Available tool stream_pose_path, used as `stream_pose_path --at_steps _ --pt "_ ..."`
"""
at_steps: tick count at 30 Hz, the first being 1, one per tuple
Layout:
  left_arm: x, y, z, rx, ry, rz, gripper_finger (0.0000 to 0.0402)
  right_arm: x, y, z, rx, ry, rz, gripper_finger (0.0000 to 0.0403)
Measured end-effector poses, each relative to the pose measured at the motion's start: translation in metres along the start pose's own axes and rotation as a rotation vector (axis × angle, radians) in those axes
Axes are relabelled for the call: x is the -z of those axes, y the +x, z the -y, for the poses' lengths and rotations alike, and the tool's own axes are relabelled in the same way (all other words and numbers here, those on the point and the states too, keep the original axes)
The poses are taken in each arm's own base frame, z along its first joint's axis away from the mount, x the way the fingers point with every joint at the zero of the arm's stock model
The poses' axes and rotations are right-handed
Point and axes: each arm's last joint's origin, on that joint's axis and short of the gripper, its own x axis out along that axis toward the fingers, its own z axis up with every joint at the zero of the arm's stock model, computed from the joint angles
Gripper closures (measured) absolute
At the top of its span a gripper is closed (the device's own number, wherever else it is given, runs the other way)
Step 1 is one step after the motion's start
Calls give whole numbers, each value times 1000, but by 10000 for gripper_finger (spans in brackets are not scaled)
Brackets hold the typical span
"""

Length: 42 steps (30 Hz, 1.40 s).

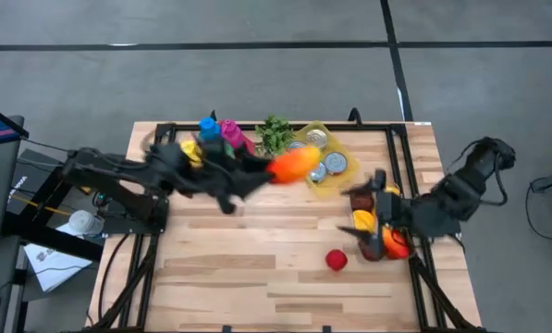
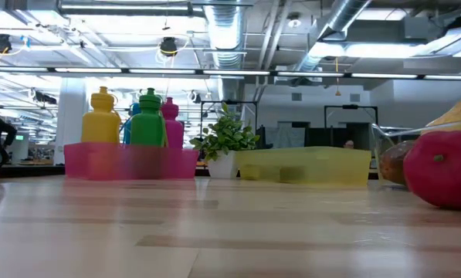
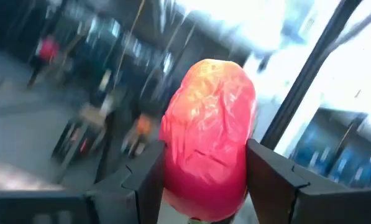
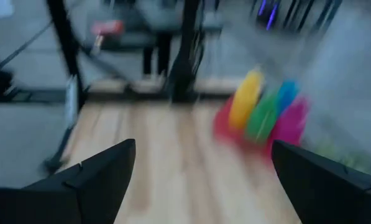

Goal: Pick & Place Food Item
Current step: Put the red mango into the transparent bin

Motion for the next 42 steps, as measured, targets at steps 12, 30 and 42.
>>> stream_pose_path --at_steps 12,30,42 --pt "-52 -30 19 152 148 278 222 -93 27 38 105 -108 427 33" --pt "-14 5 5 162 407 194 222 -143 63 34 54 -179 405 33" --pt "-15 5 0 130 450 178 222 -152 26 37 -92 -149 511 33"
